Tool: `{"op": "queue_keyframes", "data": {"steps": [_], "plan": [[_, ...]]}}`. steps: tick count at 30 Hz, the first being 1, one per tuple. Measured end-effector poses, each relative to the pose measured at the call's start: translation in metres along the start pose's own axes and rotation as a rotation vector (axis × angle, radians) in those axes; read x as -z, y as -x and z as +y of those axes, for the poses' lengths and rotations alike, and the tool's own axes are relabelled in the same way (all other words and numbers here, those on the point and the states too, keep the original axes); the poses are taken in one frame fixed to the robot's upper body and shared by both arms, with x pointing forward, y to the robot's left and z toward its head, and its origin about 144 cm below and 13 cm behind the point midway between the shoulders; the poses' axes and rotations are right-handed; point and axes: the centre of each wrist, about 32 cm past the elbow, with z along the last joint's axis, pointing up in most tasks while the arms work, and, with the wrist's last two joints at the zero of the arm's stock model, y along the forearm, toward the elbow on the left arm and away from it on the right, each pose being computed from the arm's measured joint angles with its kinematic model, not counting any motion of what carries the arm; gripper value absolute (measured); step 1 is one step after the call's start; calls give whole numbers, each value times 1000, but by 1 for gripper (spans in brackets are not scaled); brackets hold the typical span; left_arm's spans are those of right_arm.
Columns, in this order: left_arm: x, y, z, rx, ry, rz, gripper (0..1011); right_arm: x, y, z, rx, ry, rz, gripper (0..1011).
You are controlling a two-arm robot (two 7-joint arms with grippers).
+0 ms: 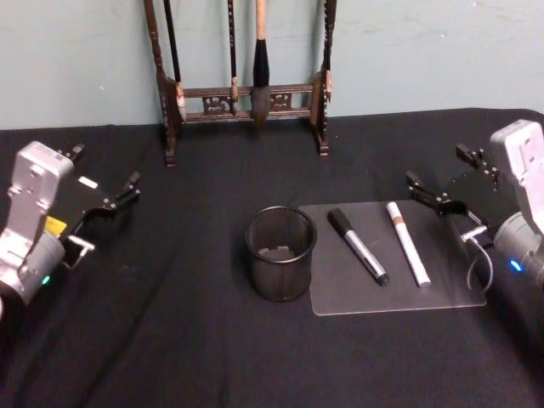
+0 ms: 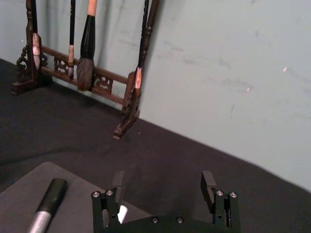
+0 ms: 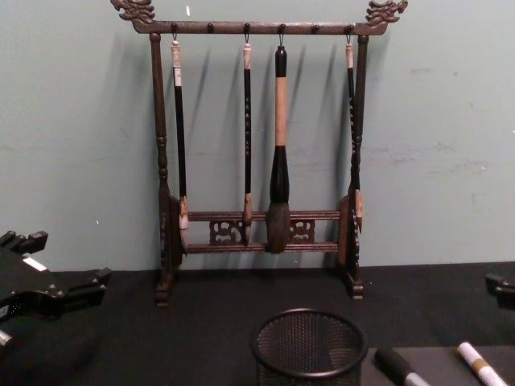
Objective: Pick up the water-based marker from the table and place it into the pen holder.
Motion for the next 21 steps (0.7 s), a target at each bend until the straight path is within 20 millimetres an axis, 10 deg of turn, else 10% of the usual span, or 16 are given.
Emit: {"op": "queue_keyframes", "data": {"steps": [21], "plan": [[0,0,0,0,0,0,1001,-30,1,10,-112,237,82,1002]]}}
